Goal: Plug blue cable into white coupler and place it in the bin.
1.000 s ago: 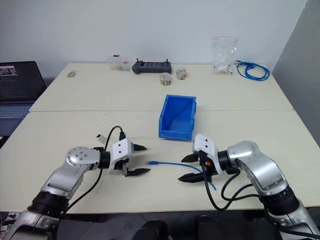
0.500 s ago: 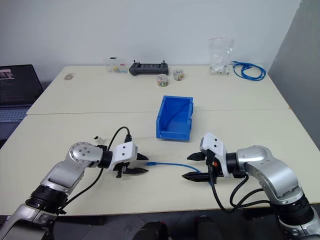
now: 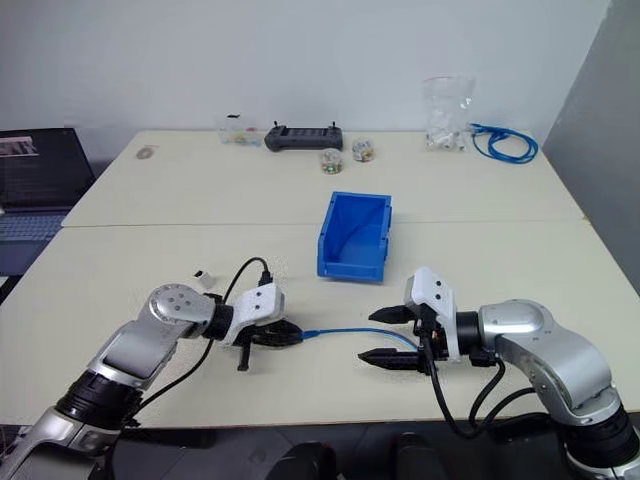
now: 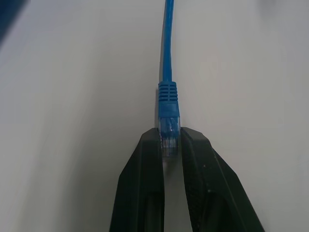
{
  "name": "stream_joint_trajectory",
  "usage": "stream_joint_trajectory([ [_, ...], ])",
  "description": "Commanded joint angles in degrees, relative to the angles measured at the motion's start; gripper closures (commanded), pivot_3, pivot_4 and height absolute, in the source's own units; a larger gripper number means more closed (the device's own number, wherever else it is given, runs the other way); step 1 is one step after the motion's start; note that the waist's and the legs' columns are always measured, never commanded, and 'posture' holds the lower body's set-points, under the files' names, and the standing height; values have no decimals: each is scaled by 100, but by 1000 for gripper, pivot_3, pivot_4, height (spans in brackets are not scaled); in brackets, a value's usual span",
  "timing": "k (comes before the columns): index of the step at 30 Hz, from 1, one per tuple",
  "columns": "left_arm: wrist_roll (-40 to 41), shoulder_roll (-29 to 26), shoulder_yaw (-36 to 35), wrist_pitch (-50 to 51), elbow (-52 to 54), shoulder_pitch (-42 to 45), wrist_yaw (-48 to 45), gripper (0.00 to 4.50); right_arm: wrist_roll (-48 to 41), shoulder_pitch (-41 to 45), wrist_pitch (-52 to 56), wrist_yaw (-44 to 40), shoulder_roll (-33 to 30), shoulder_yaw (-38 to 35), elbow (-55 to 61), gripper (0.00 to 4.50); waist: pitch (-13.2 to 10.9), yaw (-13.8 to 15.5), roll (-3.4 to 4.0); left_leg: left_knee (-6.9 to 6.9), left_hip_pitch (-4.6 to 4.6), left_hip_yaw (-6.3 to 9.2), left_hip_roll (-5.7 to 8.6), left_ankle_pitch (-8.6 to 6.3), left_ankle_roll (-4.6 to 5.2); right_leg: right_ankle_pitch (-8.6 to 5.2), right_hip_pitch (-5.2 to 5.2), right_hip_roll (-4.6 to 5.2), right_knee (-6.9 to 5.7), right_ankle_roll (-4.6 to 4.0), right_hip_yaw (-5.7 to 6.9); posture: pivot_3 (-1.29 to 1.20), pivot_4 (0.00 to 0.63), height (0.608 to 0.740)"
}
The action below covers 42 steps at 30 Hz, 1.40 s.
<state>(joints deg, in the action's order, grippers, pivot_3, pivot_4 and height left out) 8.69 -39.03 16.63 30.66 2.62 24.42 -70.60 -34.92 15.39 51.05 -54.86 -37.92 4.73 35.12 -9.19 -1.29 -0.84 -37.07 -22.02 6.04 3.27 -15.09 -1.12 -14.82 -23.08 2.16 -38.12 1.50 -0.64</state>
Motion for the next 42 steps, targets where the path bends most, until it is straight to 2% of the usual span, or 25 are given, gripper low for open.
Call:
stream_joint_trajectory([
  [1, 998, 225, -707, 1197, 580, 522, 140, 4256, -409, -67, 35, 248, 153, -185, 346, 1052, -15, -5, -26, -2, -8, 5, 0, 0, 0, 1, -6, 0, -1, 0, 4, 0, 150, 740],
  [8, 2180, 465, -1366, 2608, 653, 994, 445, 4256, -652, -342, -71, 610, 387, -217, 316, 1052, -18, -56, -29, 5, 2, 2, -5, 1, -2, 1, -8, -2, -3, -1, -1, 0, 150, 740],
  [11, 2827, 638, -1710, 3184, 604, 1167, 507, 4256, -800, -409, -111, 865, 694, -378, 67, 1052, -18, -46, -30, 4, 2, 3, -7, 1, -2, 1, -8, -4, -4, -1, 1, 0, 150, 740],
  [19, 4080, 655, -2101, 4379, 860, 1067, 698, 4256, -1523, -169, 37, 1369, 1317, -813, -412, 1052, -18, -46, -30, 4, 4, -1, -6, 3, -5, 8, -8, -3, -4, -14, -9, 0, 150, 740],
  [26, 4517, 601, -2114, 4506, 1088, 922, 989, 4256, -2726, 191, 625, 1899, 1561, -987, -562, 1052, -18, -38, -29, 5, 5, -3, -6, 3, -5, 16, -9, -3, -3, -28, -12, 0, 150, 740],
  [35, 4615, 433, -2019, 4363, 1104, 907, 1047, 4256, -3293, 458, 785, 2199, 1595, -865, -730, 1052, -18, -40, -29, 6, 5, -6, -5, 3, -5, 16, -10, -3, -3, -28, -14, 0, 150, 740],
  [36, 4617, 421, -2013, 4350, 1102, 904, 1043, 4256, -3314, 475, 789, 2211, 1594, -853, -746, 1420, -18, -40, -29, 6, 5, -6, -5, 3, -5, 16, -10, -3, -3, -28, -14, 0, 150, 740],
  [39, 4639, 408, -2004, 4305, 1087, 903, 1063, 4256, -3378, 512, 821, 2199, 1561, -776, -773, 1983, -18, -42, -29, 7, 5, -6, -6, 3, -5, 16, -10, -3, -3, -28, -15, 0, 150, 740],
  [42, 4657, 384, -1979, 4265, 1100, 893, 1053, 4256, -3418, 530, 835, 2217, 1565, -726, -778, 2838, -18, -42, -29, 7, 5, -6, -6, 2, -5, 16, -10, -3, -3, -28, -14, 0, 150, 740],
])
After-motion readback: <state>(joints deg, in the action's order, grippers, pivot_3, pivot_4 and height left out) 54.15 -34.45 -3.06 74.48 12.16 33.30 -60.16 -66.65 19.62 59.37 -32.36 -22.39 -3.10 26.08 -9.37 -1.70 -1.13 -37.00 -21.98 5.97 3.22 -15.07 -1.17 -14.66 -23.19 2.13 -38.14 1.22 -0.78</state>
